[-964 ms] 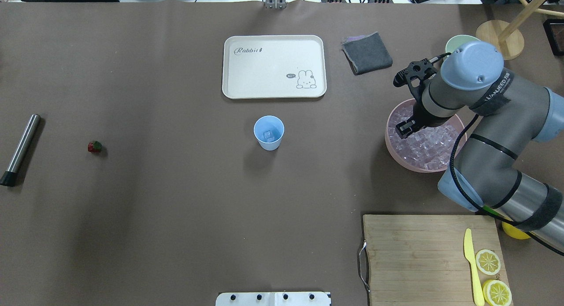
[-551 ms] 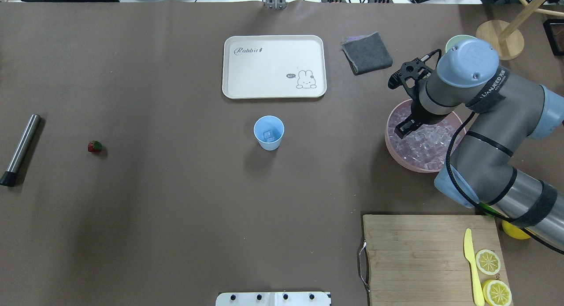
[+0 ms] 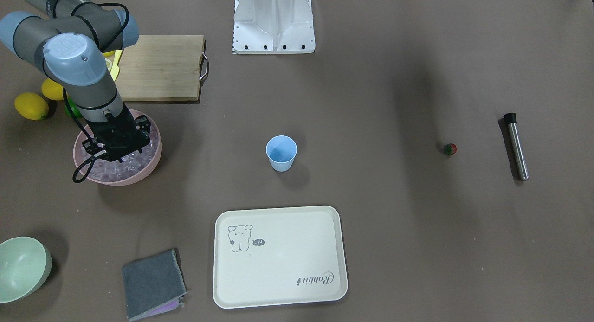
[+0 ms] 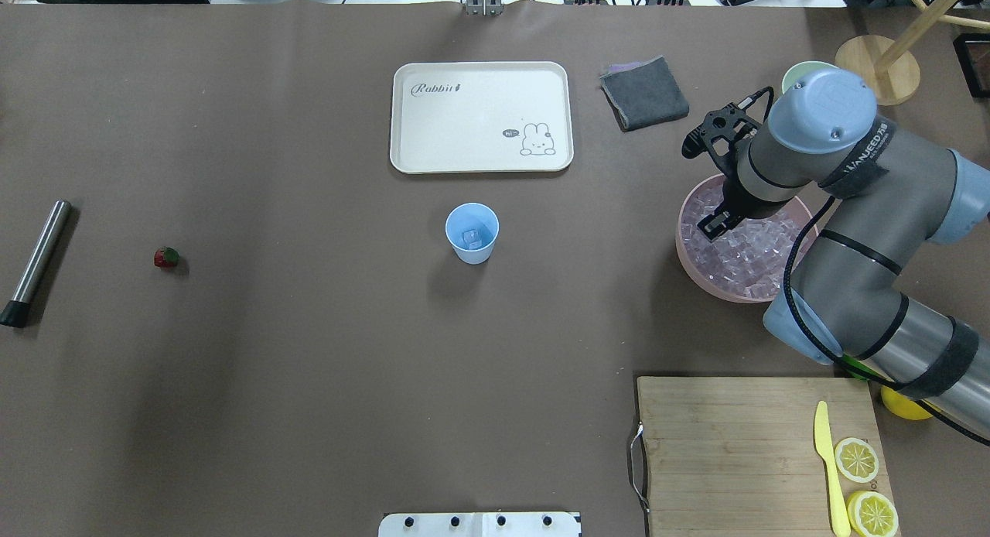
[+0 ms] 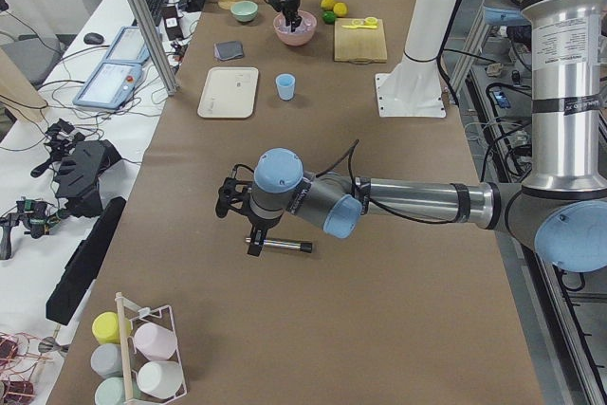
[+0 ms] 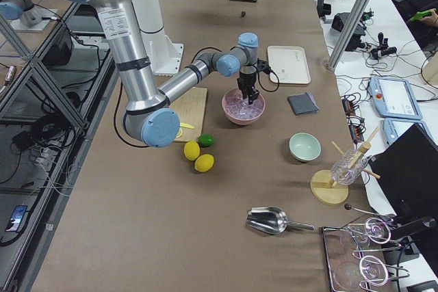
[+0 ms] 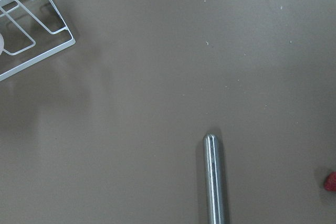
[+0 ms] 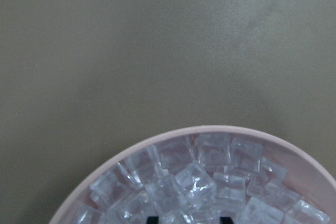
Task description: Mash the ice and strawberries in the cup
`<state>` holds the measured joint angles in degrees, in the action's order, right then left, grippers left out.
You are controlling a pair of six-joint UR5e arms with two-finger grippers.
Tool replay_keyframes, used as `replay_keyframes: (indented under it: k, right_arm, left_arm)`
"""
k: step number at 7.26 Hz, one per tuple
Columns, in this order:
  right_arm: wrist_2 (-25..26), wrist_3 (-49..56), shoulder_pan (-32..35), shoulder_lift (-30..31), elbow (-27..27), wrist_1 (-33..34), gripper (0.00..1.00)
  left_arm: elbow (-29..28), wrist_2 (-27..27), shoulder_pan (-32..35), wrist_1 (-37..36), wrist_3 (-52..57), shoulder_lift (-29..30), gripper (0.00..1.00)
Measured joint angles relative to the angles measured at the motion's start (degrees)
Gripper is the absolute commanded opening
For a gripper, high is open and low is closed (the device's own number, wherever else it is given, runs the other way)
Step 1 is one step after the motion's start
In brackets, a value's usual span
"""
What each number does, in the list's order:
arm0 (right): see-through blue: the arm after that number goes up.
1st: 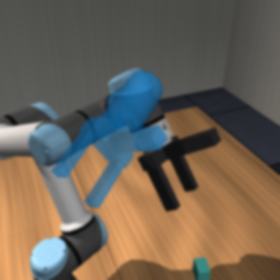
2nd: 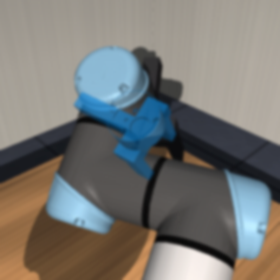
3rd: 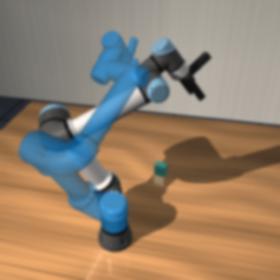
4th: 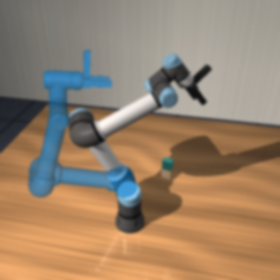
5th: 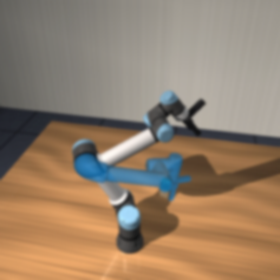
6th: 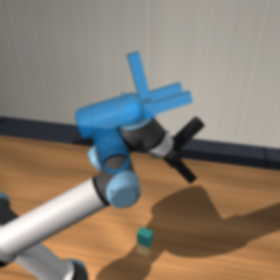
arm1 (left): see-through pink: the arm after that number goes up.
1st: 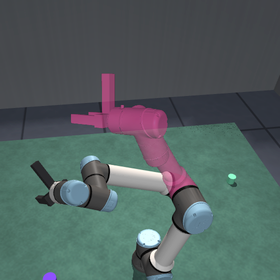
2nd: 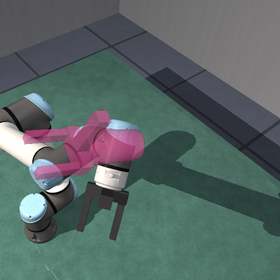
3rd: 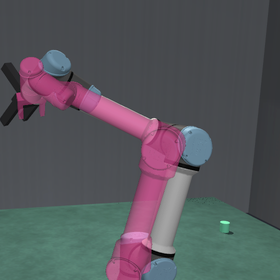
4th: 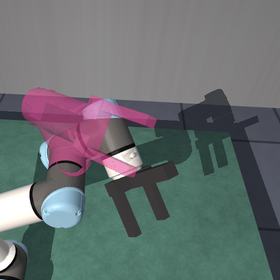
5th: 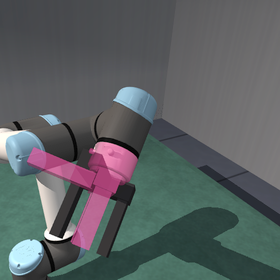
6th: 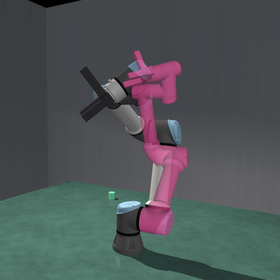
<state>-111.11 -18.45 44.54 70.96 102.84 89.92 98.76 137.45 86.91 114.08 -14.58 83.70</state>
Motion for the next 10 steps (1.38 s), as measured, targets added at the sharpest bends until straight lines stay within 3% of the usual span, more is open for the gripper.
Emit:
replay_keyframes:
  k: [4,5,7,8,9,10]
  right_arm:
    - [0.0,0.1,0.1,0.2,-0.2,0.0,0.32]
    - [0.0,0.2,0.2,0.2,-0.1,0.0,0.47]
    - [0.1,0.2,0.2,0.4,-0.3,0.0,0.53]
    - [0.0,0.2,0.2,0.4,-0.4,0.1,0.52]
    - [-0.2,0.3,0.2,0.4,-0.5,0.1,0.43]
    - [-0.2,0.3,0.2,0.3,-0.8,0.1,0.41]
  left_arm:
    - [0.0,0.0,0.0,0.0,0.0,0.0,0.97]
    - [0.0,0.0,0.0,0.0,0.0,0.0,0.97]
    - [-0.1,0.0,0.0,0.1,0.0,0.0,0.97]
    - [-0.1,0.0,0.0,0.1,0.0,0.0,0.97]
    - [-0.1,0.0,0.0,0.0,0.0,0.0,0.97]
    - [0.0,0.0,0.0,0.0,0.0,0.0,0.97]
